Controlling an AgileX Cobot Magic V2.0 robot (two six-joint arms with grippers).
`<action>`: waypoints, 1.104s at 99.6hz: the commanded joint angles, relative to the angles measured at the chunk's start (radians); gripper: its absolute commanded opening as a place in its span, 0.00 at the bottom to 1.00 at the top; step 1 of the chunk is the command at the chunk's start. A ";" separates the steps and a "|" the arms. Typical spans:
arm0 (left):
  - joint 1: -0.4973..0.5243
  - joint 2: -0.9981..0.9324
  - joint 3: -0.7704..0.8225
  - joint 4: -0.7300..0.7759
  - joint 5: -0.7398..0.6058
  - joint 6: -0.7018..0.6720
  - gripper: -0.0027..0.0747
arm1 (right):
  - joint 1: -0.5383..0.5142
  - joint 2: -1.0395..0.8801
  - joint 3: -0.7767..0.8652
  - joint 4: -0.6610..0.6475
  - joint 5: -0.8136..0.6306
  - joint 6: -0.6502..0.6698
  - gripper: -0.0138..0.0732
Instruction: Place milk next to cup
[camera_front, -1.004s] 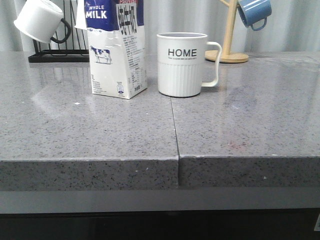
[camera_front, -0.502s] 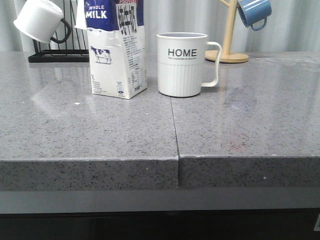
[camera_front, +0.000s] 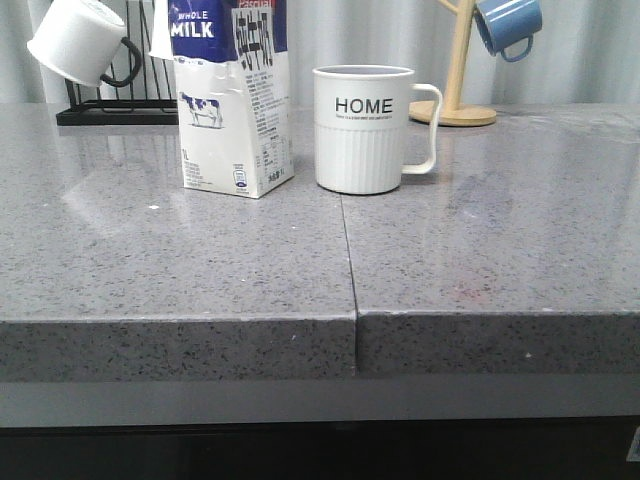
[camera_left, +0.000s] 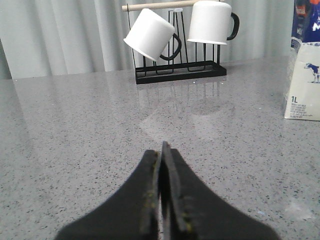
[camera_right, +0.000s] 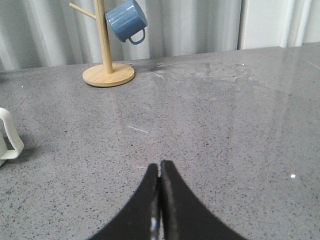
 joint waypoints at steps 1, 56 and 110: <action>-0.006 -0.033 0.050 -0.001 -0.079 -0.014 0.01 | 0.008 -0.016 -0.027 0.006 -0.072 -0.055 0.08; -0.006 -0.033 0.050 -0.001 -0.079 -0.014 0.01 | 0.075 -0.380 0.211 0.179 -0.072 -0.310 0.08; -0.006 -0.033 0.050 -0.001 -0.079 -0.014 0.01 | 0.073 -0.396 0.280 0.180 -0.139 -0.307 0.08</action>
